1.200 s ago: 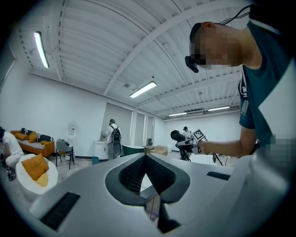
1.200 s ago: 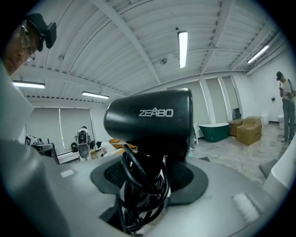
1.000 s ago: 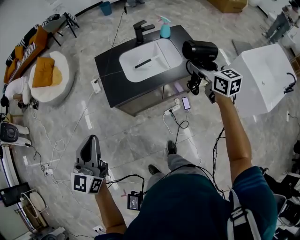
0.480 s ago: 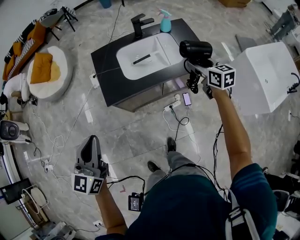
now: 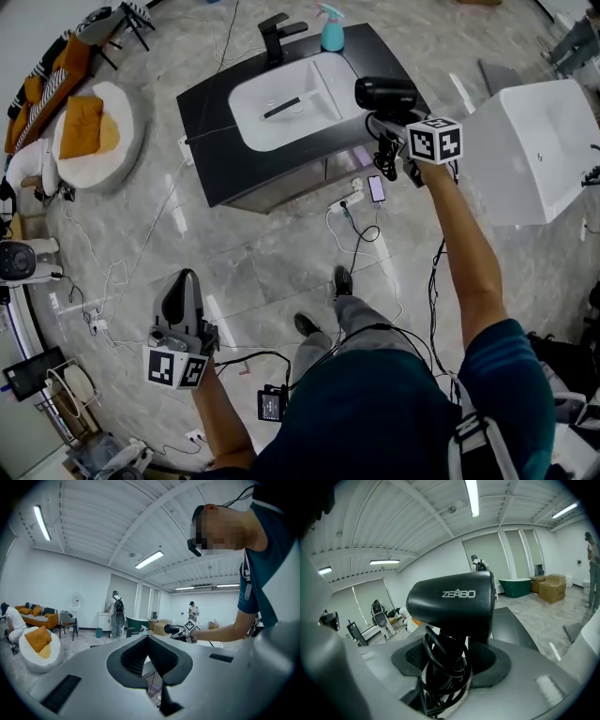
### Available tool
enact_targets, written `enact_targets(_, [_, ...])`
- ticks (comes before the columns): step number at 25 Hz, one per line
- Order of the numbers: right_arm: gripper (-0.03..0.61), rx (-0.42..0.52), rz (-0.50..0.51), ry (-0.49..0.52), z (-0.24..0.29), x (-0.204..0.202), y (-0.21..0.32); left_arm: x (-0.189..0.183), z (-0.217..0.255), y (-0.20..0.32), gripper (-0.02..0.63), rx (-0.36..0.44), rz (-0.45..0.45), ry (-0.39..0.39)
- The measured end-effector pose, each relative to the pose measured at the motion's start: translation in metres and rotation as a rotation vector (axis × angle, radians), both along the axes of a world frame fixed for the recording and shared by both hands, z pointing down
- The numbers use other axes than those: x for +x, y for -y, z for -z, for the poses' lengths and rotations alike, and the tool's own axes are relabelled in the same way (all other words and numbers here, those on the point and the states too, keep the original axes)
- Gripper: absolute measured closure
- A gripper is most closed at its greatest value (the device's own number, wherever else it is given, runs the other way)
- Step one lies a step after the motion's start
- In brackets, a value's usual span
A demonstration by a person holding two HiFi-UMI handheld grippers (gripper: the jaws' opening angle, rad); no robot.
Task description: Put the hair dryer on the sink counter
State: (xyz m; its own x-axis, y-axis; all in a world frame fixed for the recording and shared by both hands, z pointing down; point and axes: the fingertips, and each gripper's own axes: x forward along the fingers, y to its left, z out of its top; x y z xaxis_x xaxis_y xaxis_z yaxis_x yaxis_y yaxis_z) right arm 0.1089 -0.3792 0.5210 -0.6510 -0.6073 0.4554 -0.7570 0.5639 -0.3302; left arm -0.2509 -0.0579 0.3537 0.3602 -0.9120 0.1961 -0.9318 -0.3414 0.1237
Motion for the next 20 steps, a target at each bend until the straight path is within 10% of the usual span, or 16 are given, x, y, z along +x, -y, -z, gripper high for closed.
enact_targets(20, [0.333,-0.171,0.01,-0.098,-0.116,0.002,0.054,0.009,-0.038,0.005,0.609,-0.095,0.036,0.013])
